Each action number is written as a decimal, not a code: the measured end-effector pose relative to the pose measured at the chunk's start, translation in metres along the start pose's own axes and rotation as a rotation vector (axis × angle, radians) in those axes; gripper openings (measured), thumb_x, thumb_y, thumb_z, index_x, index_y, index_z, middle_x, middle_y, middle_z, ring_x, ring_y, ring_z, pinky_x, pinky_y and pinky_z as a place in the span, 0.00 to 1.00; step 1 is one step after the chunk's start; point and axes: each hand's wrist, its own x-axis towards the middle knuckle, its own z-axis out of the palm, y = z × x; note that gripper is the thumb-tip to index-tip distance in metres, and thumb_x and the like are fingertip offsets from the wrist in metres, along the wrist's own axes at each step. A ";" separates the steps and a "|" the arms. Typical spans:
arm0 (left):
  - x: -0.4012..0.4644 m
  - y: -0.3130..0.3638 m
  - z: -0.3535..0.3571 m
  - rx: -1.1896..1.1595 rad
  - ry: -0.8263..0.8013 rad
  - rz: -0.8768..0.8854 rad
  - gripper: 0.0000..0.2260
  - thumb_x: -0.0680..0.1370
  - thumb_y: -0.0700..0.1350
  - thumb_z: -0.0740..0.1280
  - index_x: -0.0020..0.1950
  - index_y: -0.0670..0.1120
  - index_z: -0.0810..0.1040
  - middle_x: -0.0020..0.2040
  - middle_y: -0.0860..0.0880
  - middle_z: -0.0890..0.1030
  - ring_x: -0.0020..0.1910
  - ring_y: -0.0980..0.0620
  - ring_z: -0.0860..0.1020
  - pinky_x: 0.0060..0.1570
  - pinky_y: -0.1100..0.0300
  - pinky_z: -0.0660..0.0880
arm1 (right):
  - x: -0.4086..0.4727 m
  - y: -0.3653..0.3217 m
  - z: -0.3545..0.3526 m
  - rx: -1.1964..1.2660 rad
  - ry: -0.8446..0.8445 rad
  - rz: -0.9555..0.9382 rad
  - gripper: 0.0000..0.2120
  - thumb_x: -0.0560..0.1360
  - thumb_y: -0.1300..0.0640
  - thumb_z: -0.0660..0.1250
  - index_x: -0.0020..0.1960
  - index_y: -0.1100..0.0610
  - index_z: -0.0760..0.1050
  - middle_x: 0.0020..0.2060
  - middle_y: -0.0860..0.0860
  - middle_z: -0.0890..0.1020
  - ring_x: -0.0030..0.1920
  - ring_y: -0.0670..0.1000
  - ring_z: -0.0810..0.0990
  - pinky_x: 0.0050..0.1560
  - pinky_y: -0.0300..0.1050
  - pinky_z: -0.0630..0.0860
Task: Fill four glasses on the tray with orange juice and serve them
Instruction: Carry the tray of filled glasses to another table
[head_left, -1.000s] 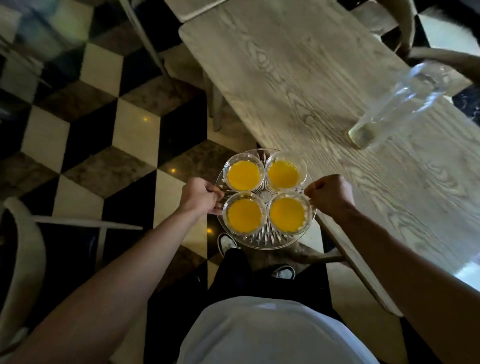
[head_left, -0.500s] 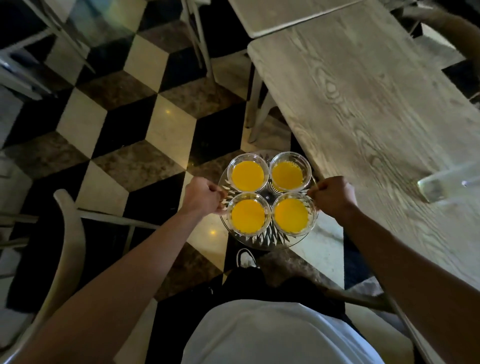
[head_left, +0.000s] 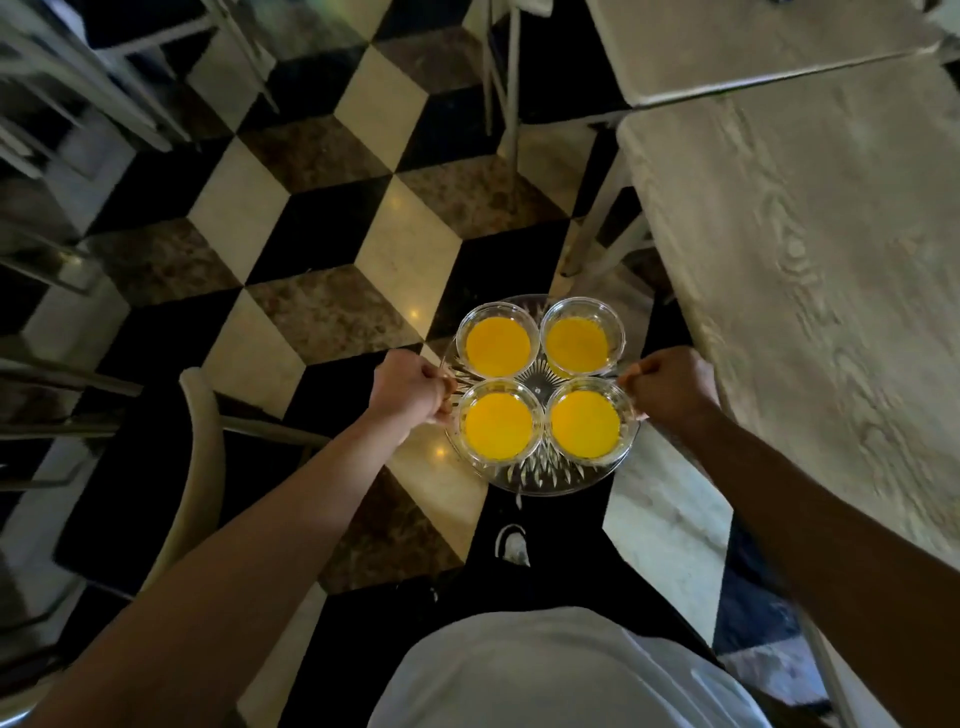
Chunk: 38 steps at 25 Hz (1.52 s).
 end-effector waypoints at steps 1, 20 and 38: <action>0.007 0.002 -0.006 -0.022 0.008 -0.013 0.03 0.81 0.31 0.69 0.49 0.33 0.81 0.45 0.35 0.86 0.33 0.45 0.86 0.25 0.58 0.82 | 0.007 -0.011 0.003 0.002 -0.015 -0.014 0.07 0.75 0.60 0.72 0.39 0.57 0.86 0.29 0.51 0.84 0.22 0.40 0.79 0.23 0.31 0.74; 0.179 0.113 -0.129 -0.178 0.178 -0.127 0.10 0.79 0.25 0.62 0.47 0.30 0.83 0.41 0.38 0.87 0.31 0.47 0.86 0.29 0.55 0.84 | 0.188 -0.254 0.045 -0.091 -0.175 -0.197 0.07 0.76 0.65 0.71 0.41 0.57 0.83 0.35 0.52 0.86 0.36 0.51 0.87 0.39 0.53 0.87; 0.381 0.213 -0.289 -0.076 0.089 -0.068 0.09 0.80 0.28 0.66 0.42 0.38 0.79 0.45 0.40 0.86 0.42 0.41 0.88 0.39 0.45 0.87 | 0.298 -0.465 0.127 -0.041 -0.130 -0.108 0.07 0.77 0.63 0.71 0.42 0.59 0.85 0.35 0.52 0.85 0.33 0.45 0.83 0.22 0.29 0.72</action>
